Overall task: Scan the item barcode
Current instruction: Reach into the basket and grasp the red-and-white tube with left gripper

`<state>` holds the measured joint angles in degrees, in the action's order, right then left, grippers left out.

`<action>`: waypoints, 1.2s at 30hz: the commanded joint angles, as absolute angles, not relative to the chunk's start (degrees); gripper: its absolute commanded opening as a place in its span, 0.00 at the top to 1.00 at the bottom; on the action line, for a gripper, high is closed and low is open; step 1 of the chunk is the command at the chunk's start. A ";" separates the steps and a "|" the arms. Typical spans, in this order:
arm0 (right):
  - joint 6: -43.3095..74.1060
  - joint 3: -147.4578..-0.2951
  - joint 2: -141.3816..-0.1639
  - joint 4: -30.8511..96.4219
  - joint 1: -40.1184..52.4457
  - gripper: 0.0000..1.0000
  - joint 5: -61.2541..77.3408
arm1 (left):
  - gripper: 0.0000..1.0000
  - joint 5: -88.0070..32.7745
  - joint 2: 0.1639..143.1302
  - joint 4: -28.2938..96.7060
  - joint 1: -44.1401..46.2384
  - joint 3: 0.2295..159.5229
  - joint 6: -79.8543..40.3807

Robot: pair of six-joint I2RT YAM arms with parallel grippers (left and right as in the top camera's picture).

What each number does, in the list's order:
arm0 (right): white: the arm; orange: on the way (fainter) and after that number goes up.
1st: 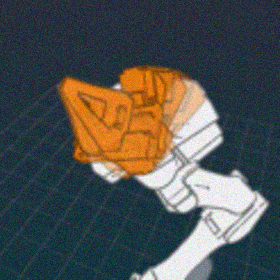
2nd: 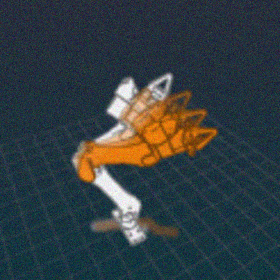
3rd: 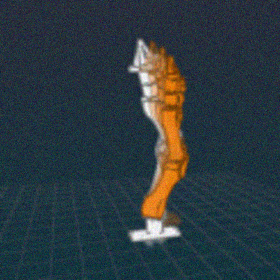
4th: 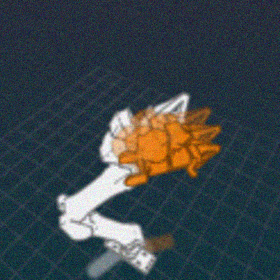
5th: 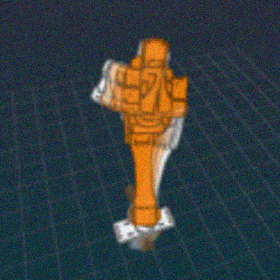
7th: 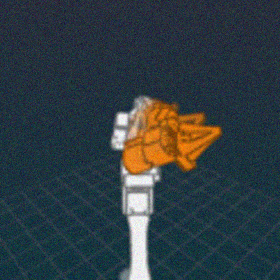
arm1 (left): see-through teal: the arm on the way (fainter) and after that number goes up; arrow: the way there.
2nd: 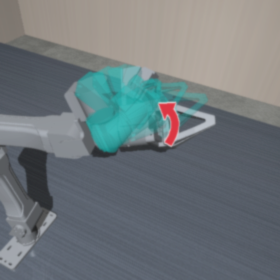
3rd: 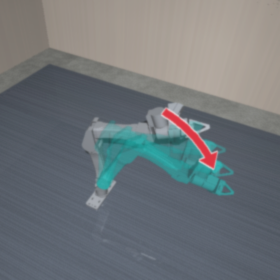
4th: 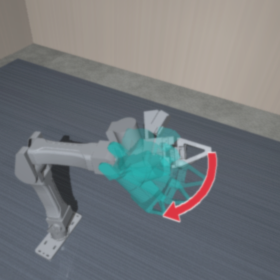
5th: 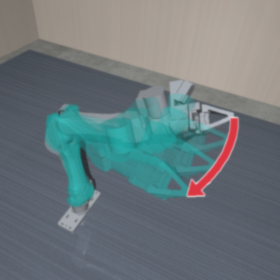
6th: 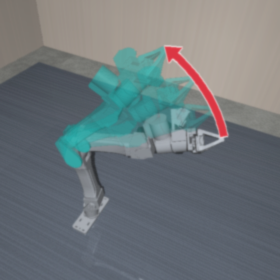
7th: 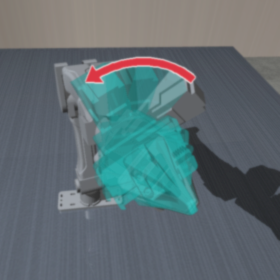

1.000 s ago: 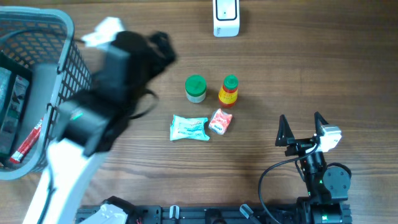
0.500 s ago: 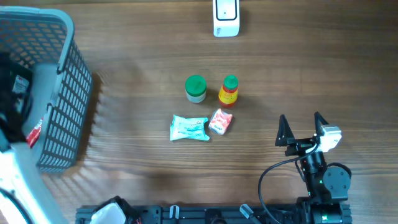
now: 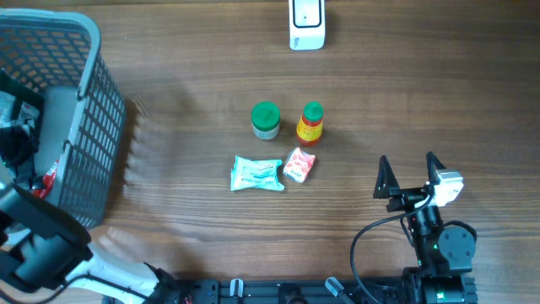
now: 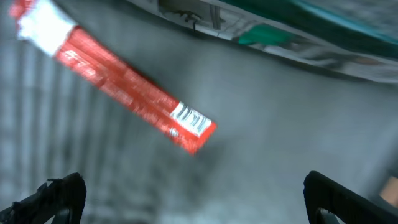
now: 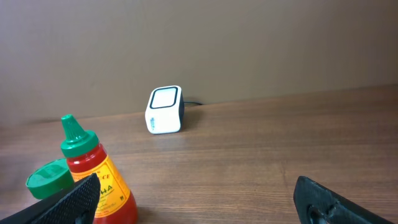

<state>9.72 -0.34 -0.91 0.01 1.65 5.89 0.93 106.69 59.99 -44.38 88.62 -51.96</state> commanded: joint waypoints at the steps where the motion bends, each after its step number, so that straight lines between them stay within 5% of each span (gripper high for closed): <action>1: 9.02 -0.30 -0.80 -0.23 1.98 0.00 5.10 | 0.00 4.43 110.54 57.80 -44.64 88.84 -53.19; 22: 9.02 -0.30 -0.80 -0.23 1.98 0.00 5.10 | 0.01 14.63 116.71 46.33 -44.84 75.13 -58.70; 25: 9.02 -0.30 -0.80 -0.23 1.98 0.00 5.10 | 0.30 16.45 116.71 43.62 -44.84 72.62 -57.21; 30: 9.02 -0.30 -0.80 -0.23 1.98 0.00 5.10 | 0.96 17.67 116.71 39.09 -44.86 68.77 -53.17; 36: 9.02 -0.30 -0.80 -0.23 1.98 0.00 5.10 | 0.96 17.43 116.46 38.50 -44.73 68.38 -53.17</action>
